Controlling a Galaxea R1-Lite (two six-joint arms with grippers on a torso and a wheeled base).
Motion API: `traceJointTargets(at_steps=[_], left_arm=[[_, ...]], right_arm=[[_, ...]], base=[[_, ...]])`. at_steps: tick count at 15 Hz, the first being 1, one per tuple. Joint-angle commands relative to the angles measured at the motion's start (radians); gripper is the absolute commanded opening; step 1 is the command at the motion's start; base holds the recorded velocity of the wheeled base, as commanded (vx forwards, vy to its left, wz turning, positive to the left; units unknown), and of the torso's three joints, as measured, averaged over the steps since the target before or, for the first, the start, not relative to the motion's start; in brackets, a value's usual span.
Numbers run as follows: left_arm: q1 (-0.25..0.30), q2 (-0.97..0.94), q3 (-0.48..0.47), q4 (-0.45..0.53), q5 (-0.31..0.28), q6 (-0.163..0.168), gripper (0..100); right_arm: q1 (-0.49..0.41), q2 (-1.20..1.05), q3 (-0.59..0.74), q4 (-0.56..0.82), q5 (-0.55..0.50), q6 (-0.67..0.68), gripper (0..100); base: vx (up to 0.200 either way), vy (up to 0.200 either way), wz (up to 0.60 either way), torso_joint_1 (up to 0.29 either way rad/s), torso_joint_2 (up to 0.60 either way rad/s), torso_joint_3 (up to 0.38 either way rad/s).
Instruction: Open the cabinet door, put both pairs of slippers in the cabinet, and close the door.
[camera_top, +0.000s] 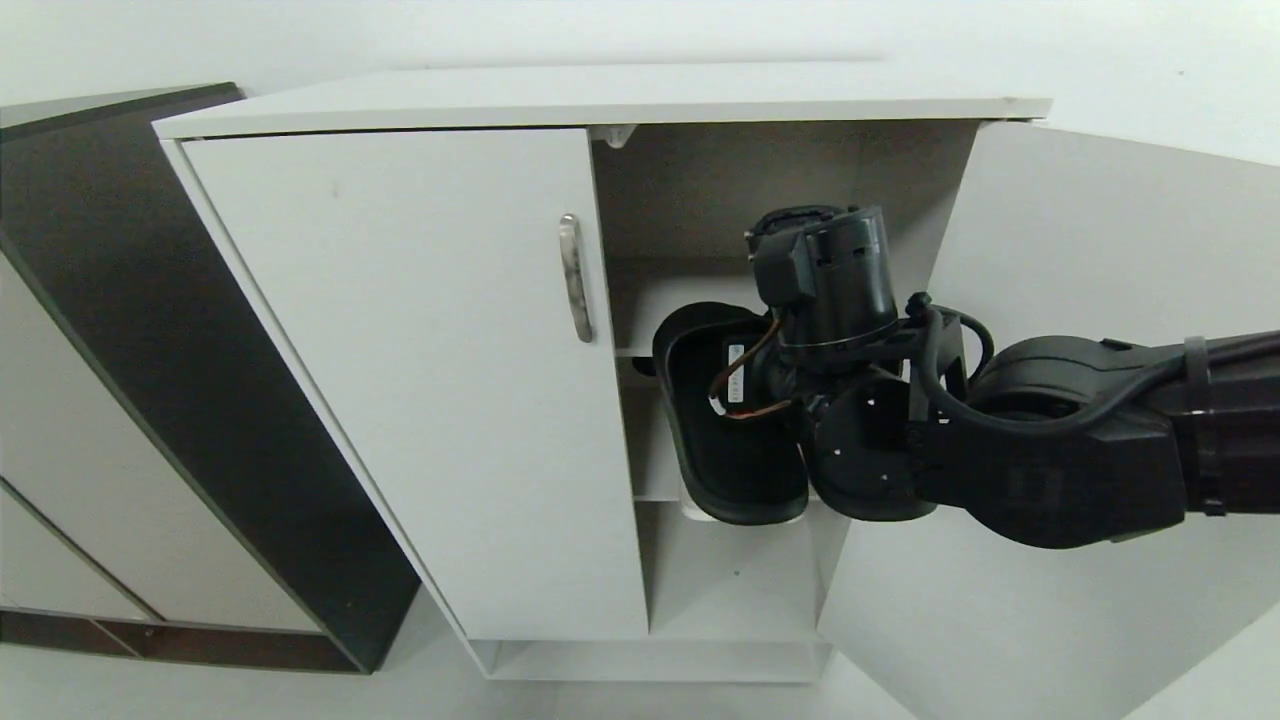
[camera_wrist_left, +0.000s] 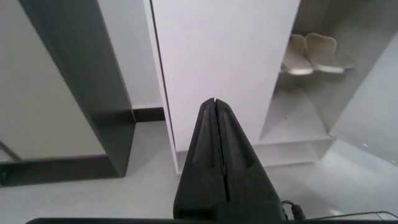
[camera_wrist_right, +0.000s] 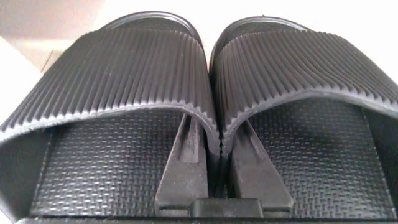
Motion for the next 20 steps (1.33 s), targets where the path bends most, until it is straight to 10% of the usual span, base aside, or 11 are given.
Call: traceJointTargets(at_steps=[1, 20], left_arm=[[0.0, 0.0, 0.0, 0.0, 0.0, 0.0, 0], [0.0, 0.0, 0.0, -0.002, 0.002, -0.001, 0]], right_arm=[[0.0, 0.0, 0.0, 0.001, -0.001, 0.0, 0], [-0.106, 0.221, -0.326, 0.079, -0.027, -0.028, 0]], base=[[0.2, 0.0, 0.0, 0.007, 0.0, -0.002], [0.053, 0.0, 0.0, 0.001, 0.0, 0.001]])
